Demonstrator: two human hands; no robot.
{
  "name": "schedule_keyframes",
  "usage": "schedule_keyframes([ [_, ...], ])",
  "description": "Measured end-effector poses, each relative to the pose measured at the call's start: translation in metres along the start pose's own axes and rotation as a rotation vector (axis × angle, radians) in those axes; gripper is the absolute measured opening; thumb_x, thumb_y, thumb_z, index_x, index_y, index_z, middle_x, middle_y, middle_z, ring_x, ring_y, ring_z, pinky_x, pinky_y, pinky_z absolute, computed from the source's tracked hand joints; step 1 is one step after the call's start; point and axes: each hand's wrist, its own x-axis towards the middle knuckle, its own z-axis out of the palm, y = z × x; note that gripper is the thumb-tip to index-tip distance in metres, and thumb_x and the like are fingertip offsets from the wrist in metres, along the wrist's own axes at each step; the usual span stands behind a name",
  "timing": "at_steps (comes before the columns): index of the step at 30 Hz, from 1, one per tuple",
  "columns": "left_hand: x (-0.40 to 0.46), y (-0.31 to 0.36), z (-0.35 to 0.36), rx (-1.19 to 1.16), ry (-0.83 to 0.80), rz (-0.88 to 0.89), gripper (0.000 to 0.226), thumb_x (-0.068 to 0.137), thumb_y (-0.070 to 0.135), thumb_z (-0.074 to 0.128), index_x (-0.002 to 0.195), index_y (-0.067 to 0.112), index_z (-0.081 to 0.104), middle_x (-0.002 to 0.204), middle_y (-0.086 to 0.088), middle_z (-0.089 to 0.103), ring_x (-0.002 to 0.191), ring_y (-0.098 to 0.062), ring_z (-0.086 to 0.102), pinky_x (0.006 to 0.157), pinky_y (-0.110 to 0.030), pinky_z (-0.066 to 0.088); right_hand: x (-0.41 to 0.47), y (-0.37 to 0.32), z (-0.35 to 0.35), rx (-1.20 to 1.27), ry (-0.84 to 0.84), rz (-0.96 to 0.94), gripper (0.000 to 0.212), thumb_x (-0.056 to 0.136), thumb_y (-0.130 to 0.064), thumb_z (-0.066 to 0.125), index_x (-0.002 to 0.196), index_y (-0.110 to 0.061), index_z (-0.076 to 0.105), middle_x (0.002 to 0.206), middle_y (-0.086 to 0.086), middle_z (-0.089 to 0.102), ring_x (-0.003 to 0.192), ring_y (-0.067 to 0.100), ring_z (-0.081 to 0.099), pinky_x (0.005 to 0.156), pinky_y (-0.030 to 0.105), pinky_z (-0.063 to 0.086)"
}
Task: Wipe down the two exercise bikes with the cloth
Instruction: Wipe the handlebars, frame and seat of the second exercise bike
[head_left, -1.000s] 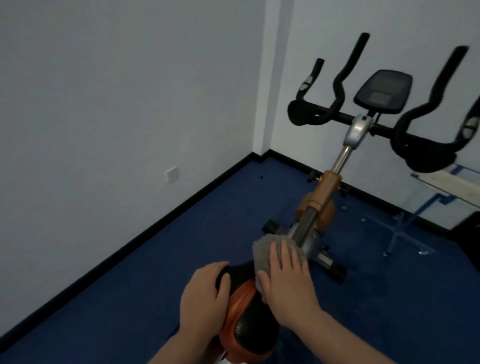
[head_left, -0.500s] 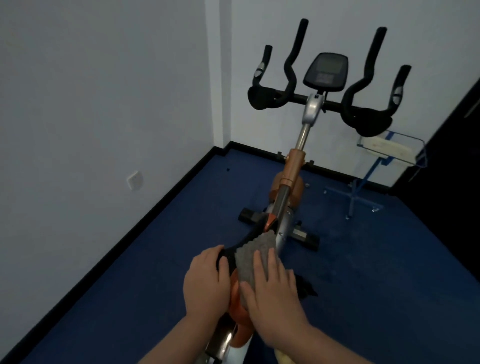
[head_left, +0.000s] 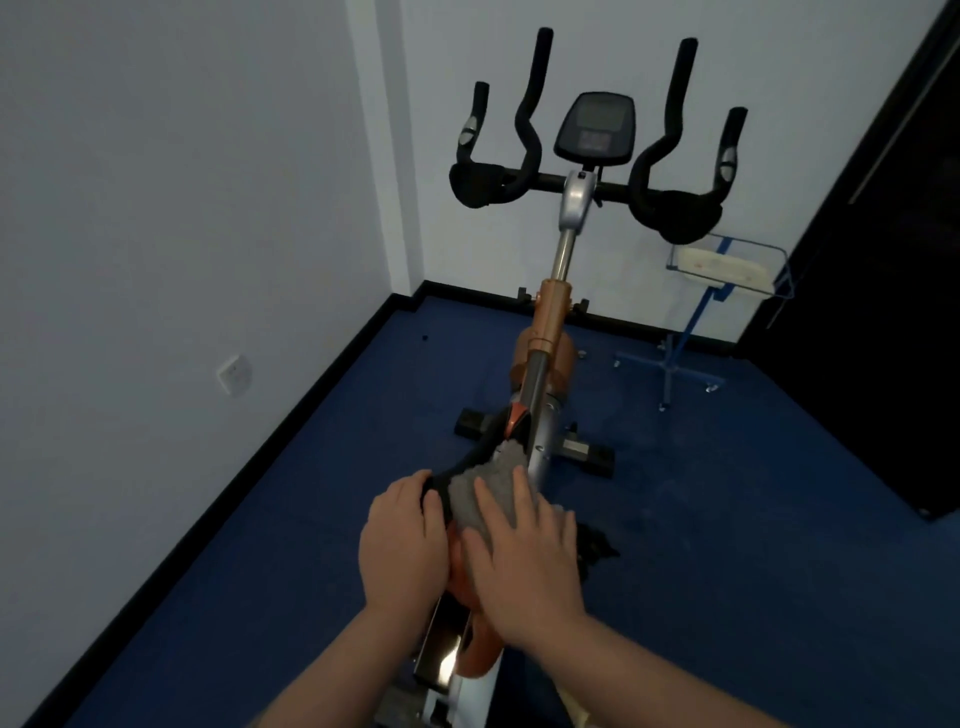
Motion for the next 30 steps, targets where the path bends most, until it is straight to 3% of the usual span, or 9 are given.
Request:
schedule_keyframes([
  [5,-0.002,-0.001,0.000,0.010,-0.001,-0.003,0.037,0.100,0.026,0.038,0.132,0.019,0.054,0.128,0.005,0.058,0.115,-0.012,0.050,0.093,-0.033,0.044,0.014,-0.007,-0.009,0.046,-0.011,0.045,0.057,0.102,-0.050,0.020,0.154,-0.033,0.005,0.161,0.010,-0.013,0.144,0.029,0.015,0.120,0.049,0.002],
  [10,-0.001,-0.001,0.000,0.014,0.009,-0.001,0.036,0.100,0.027,0.039,0.131,0.019,0.056,0.125,0.006,0.059,0.111,-0.010,0.051,0.090,-0.032,0.046,-0.025,-0.004,0.015,0.087,-0.032,0.015,0.063,0.097,-0.058,0.020,0.149,-0.044,-0.012,0.158,0.002,-0.026,0.145,0.028,-0.015,0.119,0.048,-0.005],
  [15,-0.001,0.000,0.003,0.030,0.036,0.004,0.035,0.098,0.025,0.042,0.129,0.019,0.058,0.124,0.007,0.060,0.111,-0.010,0.052,0.085,-0.026,0.041,0.010,-0.010,-0.004,0.214,0.039,0.140,0.052,0.101,-0.053,0.014,0.152,-0.044,0.009,0.163,0.000,-0.005,0.143,0.026,0.017,0.115,0.050,0.020],
  [17,-0.001,-0.001,0.003,0.032,0.039,0.004,0.035,0.098,0.024,0.042,0.128,0.019,0.058,0.124,0.007,0.060,0.111,-0.010,0.051,0.084,-0.025,0.040,0.014,-0.010,-0.002,0.215,0.055,0.145,0.050,0.102,-0.050,0.016,0.152,-0.044,0.010,0.163,0.000,-0.003,0.141,0.024,0.021,0.112,0.047,0.027],
  [23,0.000,-0.001,0.003,0.033,0.035,0.021,0.035,0.098,0.025,0.042,0.128,0.019,0.058,0.122,0.007,0.061,0.109,-0.009,0.053,0.085,-0.027,0.044,-0.021,-0.003,0.028,0.132,0.089,0.017,0.054,0.098,-0.055,0.016,0.148,-0.051,-0.004,0.159,-0.007,-0.022,0.145,0.022,-0.006,0.116,0.046,0.020],
  [27,0.001,0.000,0.002,0.046,0.033,0.018,0.035,0.098,0.026,0.042,0.129,0.020,0.057,0.123,0.008,0.060,0.111,-0.009,0.052,0.087,-0.027,0.042,0.014,0.002,0.006,0.247,0.086,0.071,0.049,0.100,-0.052,0.018,0.149,-0.049,0.011,0.162,-0.008,-0.007,0.141,0.022,0.019,0.107,0.044,0.035],
  [30,0.000,-0.002,0.002,0.053,0.032,0.016,0.034,0.098,0.024,0.043,0.129,0.019,0.057,0.125,0.005,0.060,0.113,-0.011,0.052,0.089,-0.028,0.042,0.028,0.002,-0.003,0.331,0.045,0.121,0.049,0.102,-0.050,0.019,0.150,-0.048,0.009,0.162,-0.007,0.001,0.137,0.024,0.030,0.101,0.042,0.041],
])
